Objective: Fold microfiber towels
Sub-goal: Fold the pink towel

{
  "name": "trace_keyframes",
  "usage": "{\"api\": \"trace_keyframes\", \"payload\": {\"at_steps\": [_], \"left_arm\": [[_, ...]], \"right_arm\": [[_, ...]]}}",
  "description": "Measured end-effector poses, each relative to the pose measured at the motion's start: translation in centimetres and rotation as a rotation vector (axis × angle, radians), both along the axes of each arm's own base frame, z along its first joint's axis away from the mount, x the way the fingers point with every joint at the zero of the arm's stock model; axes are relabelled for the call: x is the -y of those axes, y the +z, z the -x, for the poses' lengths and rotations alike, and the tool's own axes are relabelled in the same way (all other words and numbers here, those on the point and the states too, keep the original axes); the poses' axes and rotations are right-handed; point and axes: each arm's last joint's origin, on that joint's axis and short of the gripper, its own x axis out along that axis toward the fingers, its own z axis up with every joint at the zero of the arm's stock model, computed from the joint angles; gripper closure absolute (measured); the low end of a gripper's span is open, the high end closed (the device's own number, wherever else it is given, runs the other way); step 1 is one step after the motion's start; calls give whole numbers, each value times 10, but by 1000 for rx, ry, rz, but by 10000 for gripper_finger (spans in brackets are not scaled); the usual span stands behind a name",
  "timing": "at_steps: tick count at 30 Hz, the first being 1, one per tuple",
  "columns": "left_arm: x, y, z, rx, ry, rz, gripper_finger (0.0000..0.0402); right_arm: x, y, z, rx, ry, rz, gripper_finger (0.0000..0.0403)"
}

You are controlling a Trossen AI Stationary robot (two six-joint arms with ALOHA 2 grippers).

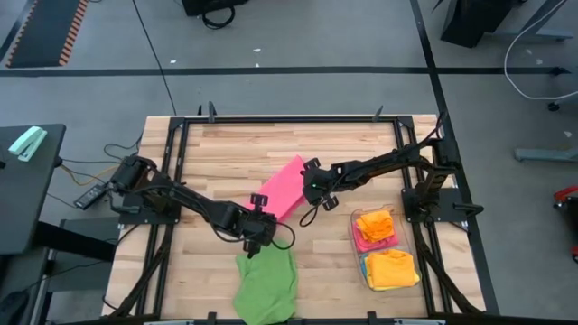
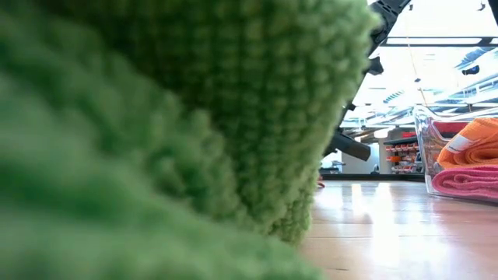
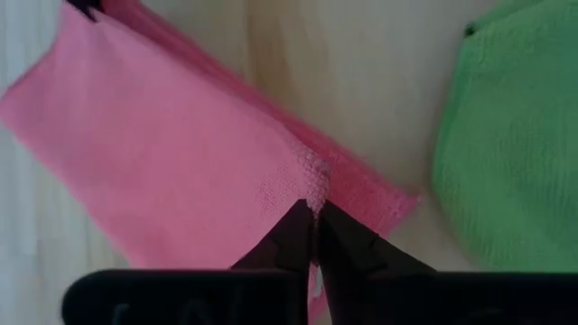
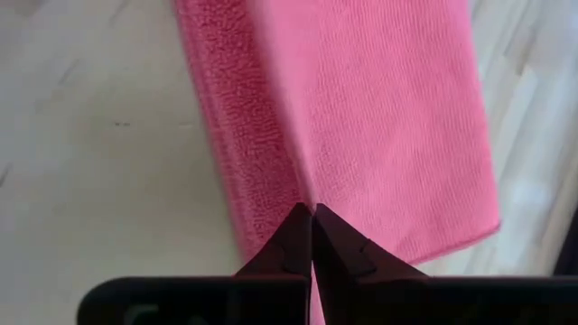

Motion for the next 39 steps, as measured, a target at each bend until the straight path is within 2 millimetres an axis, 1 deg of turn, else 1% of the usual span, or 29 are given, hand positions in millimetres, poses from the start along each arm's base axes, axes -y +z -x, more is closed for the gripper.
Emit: {"api": "trace_keyframes", "payload": {"at_steps": [5,9,12,17,20,22,26,30,32,34,36,39], "left_arm": [[2,-12,-3,-33,-8,10,389],[3,-20,-8,-30,-10,14,380],[6,-25,-12,-22,-21,43,366],[8,-36,-12,-66,-26,76,359],[10,-36,-11,-70,-29,95,355],[12,-33,-9,-77,-36,99,344],[10,-17,-4,-60,-43,118,310],[6,-1,4,-64,-43,114,285],[1,0,5,-79,-27,95,280],[-7,-4,8,-117,14,57,279],[-15,-10,4,-96,55,61,283],[-27,-24,9,-123,98,58,291]], "right_arm": [[-1,0,0,0,-2,-27,393],[0,-1,1,-9,22,-80,389],[0,-1,1,-10,40,-91,371],[-2,-2,1,-4,44,-123,323],[-3,-2,2,-6,27,-158,294],[-4,-2,2,-5,9,-169,277],[-5,-2,4,-13,-19,-183,252],[-5,5,6,-3,-32,-186,240],[-5,11,7,15,-40,-189,240],[-5,17,9,36,-52,-195,241],[-2,21,7,89,-78,-222,242],[5,19,3,191,-100,-296,241]]}}
